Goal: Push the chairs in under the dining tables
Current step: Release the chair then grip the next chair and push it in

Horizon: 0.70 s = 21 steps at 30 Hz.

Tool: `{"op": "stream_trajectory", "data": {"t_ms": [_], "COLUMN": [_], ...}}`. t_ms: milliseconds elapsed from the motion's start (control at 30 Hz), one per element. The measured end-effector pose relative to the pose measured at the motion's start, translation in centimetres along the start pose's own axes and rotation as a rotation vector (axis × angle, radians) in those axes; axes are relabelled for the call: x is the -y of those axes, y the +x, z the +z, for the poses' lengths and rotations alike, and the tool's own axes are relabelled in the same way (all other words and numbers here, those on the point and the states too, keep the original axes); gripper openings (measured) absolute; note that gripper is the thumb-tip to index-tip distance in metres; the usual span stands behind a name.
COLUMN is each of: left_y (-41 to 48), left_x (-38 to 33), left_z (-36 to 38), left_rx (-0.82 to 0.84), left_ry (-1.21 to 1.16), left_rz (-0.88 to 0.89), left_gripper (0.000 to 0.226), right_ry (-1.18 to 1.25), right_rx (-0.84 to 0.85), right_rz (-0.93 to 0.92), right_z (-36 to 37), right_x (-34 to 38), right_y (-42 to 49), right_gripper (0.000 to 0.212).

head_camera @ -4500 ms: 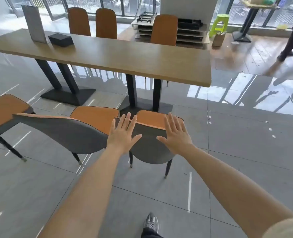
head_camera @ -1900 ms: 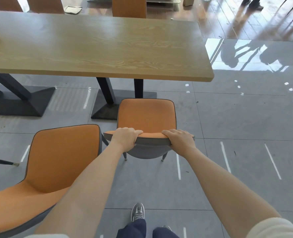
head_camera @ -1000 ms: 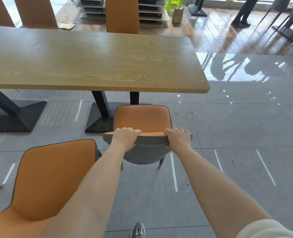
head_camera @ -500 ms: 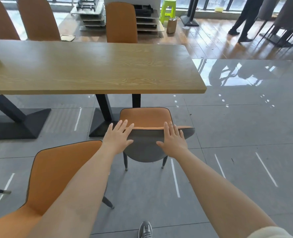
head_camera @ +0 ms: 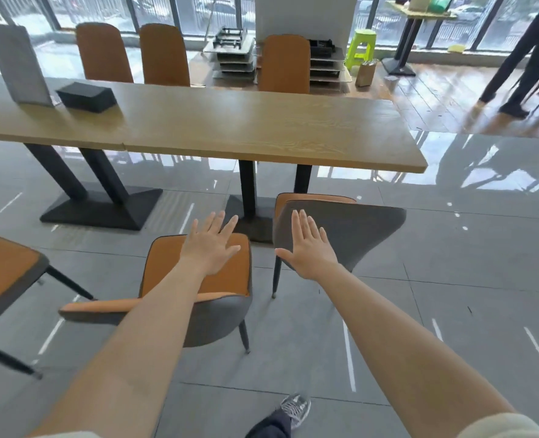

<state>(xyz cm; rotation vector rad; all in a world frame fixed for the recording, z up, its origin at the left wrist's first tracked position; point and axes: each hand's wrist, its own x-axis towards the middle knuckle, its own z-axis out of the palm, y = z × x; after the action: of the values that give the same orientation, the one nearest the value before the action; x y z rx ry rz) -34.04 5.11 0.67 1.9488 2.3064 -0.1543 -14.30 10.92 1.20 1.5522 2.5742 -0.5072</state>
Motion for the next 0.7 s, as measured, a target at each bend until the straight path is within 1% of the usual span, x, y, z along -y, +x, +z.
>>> {"op": "stream_trajectory", "data": {"t_ms": [167, 300, 433, 500, 567, 633, 700], "left_y": [-7.2, -11.1, -13.3, -13.7, -13.5, -12.7, -11.6], "left_x": [6.4, 10.9, 14.7, 16.5, 18.2, 20.1, 21.7], "left_z": [1.6, 2.7, 5.0, 6.3, 7.5, 8.5, 9.0], "left_rx": [0.090, 0.139, 0.210, 0.240, 0.246, 0.214, 0.194], "left_ry": [0.011, -0.034, -0.031, -0.029, -0.044, -0.073, -0.071], "left_rz": [-0.058, -0.108, -0.094, -0.089, -0.074, -0.061, -0.042], "left_gripper": [0.073, 0.082, 0.101, 0.105, 0.102, 0.093, 0.082], "right_ry": [0.017, -0.013, -0.031, -0.051, -0.041, -0.049, -0.103], "right_rx": [0.083, 0.103, 0.165, 0.184, 0.202, 0.203, 0.188], "right_rz": [-0.101, -0.188, -0.193, -0.162, -0.099, -0.043, -0.004], "right_z": [3.1, 4.9, 7.2, 8.6, 10.0, 11.4, 12.3], "right_x": [7.1, 12.0, 15.8, 17.3, 18.7, 19.7, 20.3], "right_y": [-2.9, -3.8, -3.4, -2.7, -2.2, -1.6, -0.9], "right_gripper": [0.087, 0.091, 0.096, 0.099, 0.101, 0.100, 0.092]}}
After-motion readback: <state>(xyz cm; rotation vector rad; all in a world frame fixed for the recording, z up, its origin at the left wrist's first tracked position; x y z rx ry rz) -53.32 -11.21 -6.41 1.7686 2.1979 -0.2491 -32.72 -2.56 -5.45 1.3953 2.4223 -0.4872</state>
